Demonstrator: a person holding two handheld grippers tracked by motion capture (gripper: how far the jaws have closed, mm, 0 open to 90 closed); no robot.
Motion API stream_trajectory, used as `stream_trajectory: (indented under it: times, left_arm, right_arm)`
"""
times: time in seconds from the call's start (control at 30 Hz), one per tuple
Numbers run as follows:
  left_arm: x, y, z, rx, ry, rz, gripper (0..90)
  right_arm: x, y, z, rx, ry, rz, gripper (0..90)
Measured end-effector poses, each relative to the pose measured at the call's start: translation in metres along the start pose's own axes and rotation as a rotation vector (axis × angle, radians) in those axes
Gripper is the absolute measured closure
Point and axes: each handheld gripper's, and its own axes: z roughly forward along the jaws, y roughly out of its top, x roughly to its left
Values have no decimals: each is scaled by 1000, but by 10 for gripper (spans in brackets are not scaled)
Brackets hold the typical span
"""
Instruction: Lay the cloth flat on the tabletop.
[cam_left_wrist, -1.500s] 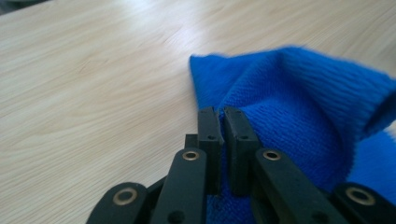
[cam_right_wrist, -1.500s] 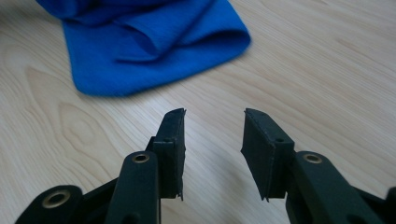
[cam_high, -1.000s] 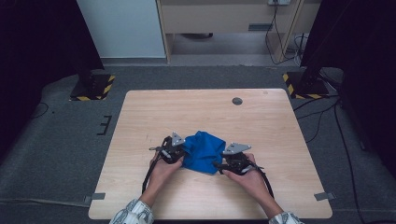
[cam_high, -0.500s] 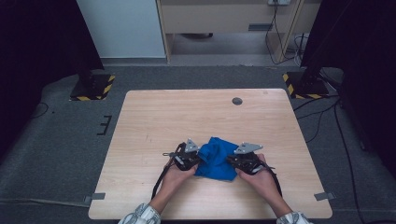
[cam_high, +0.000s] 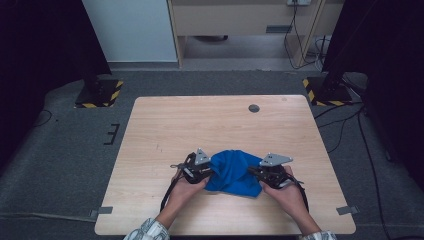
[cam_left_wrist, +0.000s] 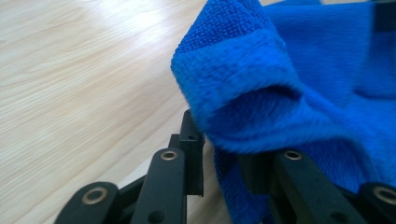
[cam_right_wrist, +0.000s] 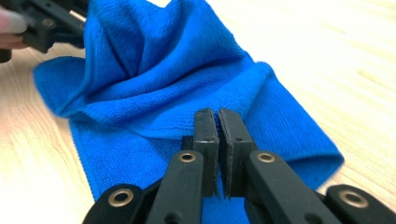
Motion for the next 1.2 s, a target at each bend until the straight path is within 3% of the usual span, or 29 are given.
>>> stream_trajectory:
  times: [0.2, 0.43, 0.57, 0.6, 0.9, 1.07, 1.2]
  left_arm:
    - [8, -4, -9, 3, 11, 8, 666]
    - [25, -15, -27, 1, 62, 2, 639]
    - [39, -23, -34, 5, 77, -20, 616]
    - [44, -26, -35, 13, 82, -27, 611]
    - [50, -35, -45, 29, 118, -27, 576]
    - [60, -42, -59, 19, 139, -63, 573]
    - [65, -47, -70, -1, 153, -82, 572]
  right_arm:
    - [0, -4, 4, 17, -3, 3, 843]
    - [-1, -4, 2, 7, -10, 12, 767]
    - [-1, -4, 1, 0, -20, 22, 678]
    - [0, -4, 0, -3, -21, 29, 616]
    - [7, -10, -10, 11, -63, 12, 426]
    - [4, -19, -16, 37, -74, 25, 447]
    - [2, -22, -7, 63, -68, 30, 488]
